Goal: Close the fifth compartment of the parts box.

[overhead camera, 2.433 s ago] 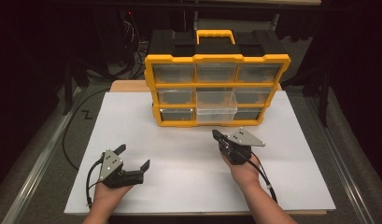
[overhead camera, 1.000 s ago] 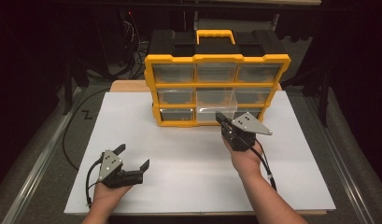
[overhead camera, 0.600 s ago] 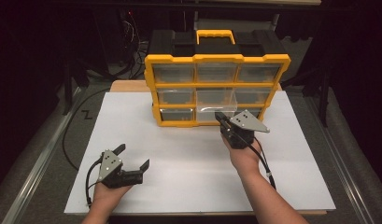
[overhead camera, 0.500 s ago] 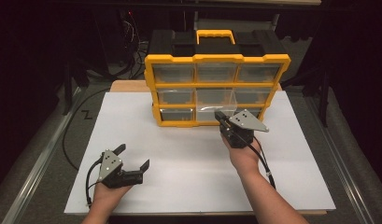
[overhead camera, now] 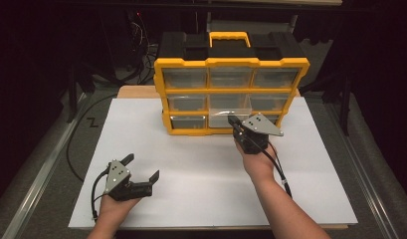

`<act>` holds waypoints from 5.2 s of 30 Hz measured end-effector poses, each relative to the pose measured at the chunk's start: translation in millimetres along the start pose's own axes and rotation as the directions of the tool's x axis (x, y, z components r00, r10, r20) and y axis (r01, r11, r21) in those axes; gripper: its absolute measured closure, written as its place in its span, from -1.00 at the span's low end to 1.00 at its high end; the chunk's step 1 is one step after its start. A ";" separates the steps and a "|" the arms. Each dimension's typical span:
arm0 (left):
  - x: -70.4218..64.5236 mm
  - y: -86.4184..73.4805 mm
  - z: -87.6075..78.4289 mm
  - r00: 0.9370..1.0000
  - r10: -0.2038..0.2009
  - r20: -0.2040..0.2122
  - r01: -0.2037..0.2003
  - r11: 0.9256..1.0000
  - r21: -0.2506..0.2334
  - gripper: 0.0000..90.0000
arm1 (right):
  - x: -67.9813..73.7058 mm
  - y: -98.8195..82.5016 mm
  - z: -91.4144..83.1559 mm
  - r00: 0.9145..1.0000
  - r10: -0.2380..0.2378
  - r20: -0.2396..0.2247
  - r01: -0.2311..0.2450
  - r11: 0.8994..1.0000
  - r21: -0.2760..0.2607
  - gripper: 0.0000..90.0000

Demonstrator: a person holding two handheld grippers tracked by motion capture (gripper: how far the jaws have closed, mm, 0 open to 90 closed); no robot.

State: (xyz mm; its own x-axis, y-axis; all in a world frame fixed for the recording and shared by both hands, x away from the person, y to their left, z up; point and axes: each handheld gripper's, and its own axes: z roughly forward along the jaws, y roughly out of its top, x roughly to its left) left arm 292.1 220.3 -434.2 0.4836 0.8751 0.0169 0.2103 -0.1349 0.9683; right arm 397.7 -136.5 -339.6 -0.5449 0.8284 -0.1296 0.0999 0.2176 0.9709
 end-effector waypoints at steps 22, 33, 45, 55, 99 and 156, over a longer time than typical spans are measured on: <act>0.2 0.1 -0.4 1.000 -0.002 0.001 0.002 1.000 -0.003 -1.00 | -7.4 4.4 20.8 0.999 -0.003 0.036 0.002 1.000 0.022 1.00; 0.3 0.3 -0.6 1.000 -0.003 0.002 0.003 1.000 -0.004 -1.00 | -14.8 7.3 36.3 0.998 0.000 0.058 -0.002 0.999 0.049 1.00; 0.8 0.3 -0.5 1.000 -0.005 0.004 0.005 1.000 -0.004 -1.00 | -18.1 11.0 52.3 0.997 -0.013 0.081 0.009 0.998 0.057 1.00; 0.9 0.4 -0.6 1.000 -0.006 0.004 0.006 1.000 -0.006 -1.00 | -19.4 12.0 58.5 0.996 -0.002 0.090 -0.004 0.998 0.061 1.00; 3.6 -0.8 1.1 1.000 -0.024 0.000 0.024 1.000 0.001 -1.00 | -28.9 -49.7 -24.1 0.998 0.053 -0.018 -0.051 0.993 0.106 1.00; 5.1 -2.1 1.8 0.999 -0.028 0.015 0.028 0.999 0.019 -1.00 | -59.2 -111.5 -114.1 0.989 0.137 -0.062 -0.129 0.984 0.120 -0.97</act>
State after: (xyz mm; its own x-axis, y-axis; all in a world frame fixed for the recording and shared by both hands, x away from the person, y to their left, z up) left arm 295.7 224.2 -436.5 0.4899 0.8717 -0.0141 0.2401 -0.1194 0.9634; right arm 323.9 -268.7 -417.2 -0.5763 0.8170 0.0172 0.2686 0.1695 0.9482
